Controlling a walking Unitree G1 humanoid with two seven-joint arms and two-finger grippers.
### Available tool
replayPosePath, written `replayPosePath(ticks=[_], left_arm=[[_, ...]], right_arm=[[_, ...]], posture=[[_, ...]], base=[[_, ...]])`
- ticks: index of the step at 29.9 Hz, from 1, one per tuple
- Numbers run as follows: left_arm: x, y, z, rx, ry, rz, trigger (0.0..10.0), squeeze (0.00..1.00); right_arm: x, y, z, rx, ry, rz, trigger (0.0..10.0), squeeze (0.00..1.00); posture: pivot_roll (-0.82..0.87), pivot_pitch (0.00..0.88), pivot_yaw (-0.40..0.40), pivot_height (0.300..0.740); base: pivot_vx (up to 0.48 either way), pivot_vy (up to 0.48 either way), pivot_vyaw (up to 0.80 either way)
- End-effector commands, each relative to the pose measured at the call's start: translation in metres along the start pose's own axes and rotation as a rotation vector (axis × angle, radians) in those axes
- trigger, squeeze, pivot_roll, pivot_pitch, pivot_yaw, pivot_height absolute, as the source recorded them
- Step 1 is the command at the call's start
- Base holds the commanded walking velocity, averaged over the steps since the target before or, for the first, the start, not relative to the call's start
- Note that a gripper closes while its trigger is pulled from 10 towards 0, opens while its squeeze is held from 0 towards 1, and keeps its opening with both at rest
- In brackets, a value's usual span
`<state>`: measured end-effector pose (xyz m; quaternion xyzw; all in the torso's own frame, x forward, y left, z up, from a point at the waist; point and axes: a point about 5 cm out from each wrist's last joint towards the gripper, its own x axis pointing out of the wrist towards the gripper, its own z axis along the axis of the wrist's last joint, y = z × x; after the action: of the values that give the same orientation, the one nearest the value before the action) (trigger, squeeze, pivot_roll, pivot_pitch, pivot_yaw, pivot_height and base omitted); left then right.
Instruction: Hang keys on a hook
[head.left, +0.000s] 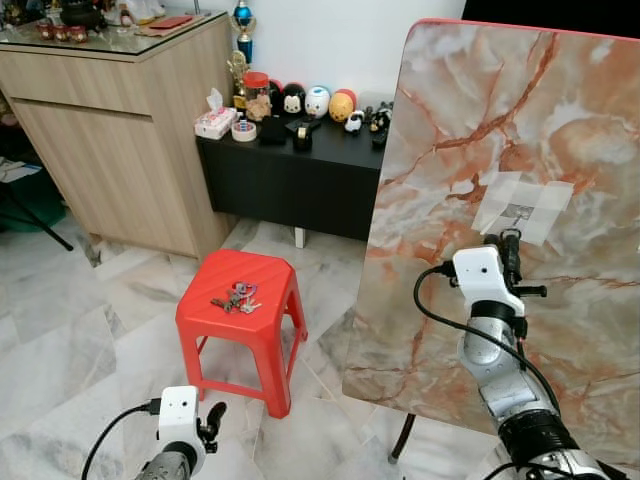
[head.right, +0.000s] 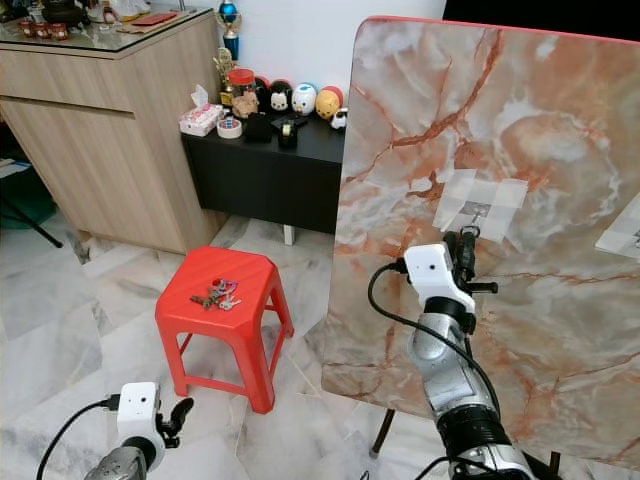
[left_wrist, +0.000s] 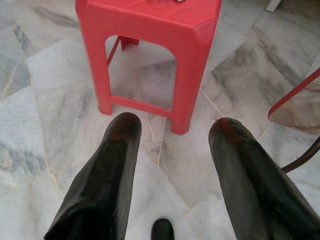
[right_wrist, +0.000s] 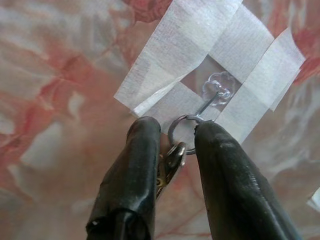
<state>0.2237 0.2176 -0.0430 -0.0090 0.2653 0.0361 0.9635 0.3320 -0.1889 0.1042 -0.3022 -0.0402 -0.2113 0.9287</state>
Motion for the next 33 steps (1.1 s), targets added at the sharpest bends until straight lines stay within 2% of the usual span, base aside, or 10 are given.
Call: replayPosePath(ticks=[1,3,4,6,12,16,18,22,27,33], left_arm=[[0.0,-0.001,-0.001,-0.01,0.011,-0.004,10.0,0.0],[0.0,-0.001,-0.001,-0.01,0.012,-0.004,10.0,0.0],[0.0,-0.002,-0.001,-0.01,0.011,-0.005,10.0,0.0],[0.0,-0.002,-0.001,-0.009,0.009,-0.006,10.0,0.0],[0.0,-0.002,-0.002,-0.01,0.012,-0.005,10.0,0.0],[-0.001,-0.002,-0.004,-0.006,0.016,-0.007,10.0,0.0],[-0.001,-0.001,-0.004,0.0,0.022,-0.01,10.0,0.0],[-0.002,0.002,-0.005,0.009,0.036,-0.011,10.0,0.0],[-0.001,0.007,-0.004,0.021,0.055,-0.007,10.0,0.0],[-0.001,0.01,-0.005,0.009,0.075,-0.004,10.0,0.0]], right_arm=[[-0.001,0.001,0.0,0.026,0.004,0.019,10.0,1.0],[-0.003,0.005,0.001,0.089,0.008,0.057,10.0,0.95],[-0.006,0.009,0.0,0.168,0.022,0.096,10.0,0.0],[-0.014,0.013,-0.001,0.286,0.036,0.142,10.0,0.0],[-0.034,0.016,-0.006,0.339,0.025,0.205,10.0,0.0],[-0.057,0.022,-0.044,0.355,0.24,0.205,10.0,0.0],[-0.075,0.029,-0.077,0.43,0.477,0.19,10.0,0.0],[-0.099,0.039,-0.104,0.508,0.697,0.215,10.0,0.0],[-0.133,0.06,-0.119,0.516,0.826,0.403,10.0,0.0],[-0.154,0.06,-0.133,0.465,0.92,0.429,10.0,0.0]], posture=[[0.07,0.0,-0.064,0.74],[0.07,0.0,-0.065,0.74],[0.07,0.0,-0.065,0.74],[0.07,0.0,-0.068,0.74],[0.07,0.0,-0.073,0.74],[0.07,0.0,-0.068,0.74],[0.07,0.0,-0.062,0.74],[0.07,0.0,-0.053,0.74],[0.07,0.0,-0.033,0.74],[0.06,0.0,-0.019,0.74]], base=[[0.0,0.0,0.0],[0.0,0.0,0.0],[0.0,0.0,0.0],[0.0,0.0,0.0],[0.0,0.0,0.0],[0.0,0.0,0.0],[0.0,0.0,0.0],[0.0,0.0,0.0],[0.0,0.0,0.0],[0.0,0.0,0.0]])
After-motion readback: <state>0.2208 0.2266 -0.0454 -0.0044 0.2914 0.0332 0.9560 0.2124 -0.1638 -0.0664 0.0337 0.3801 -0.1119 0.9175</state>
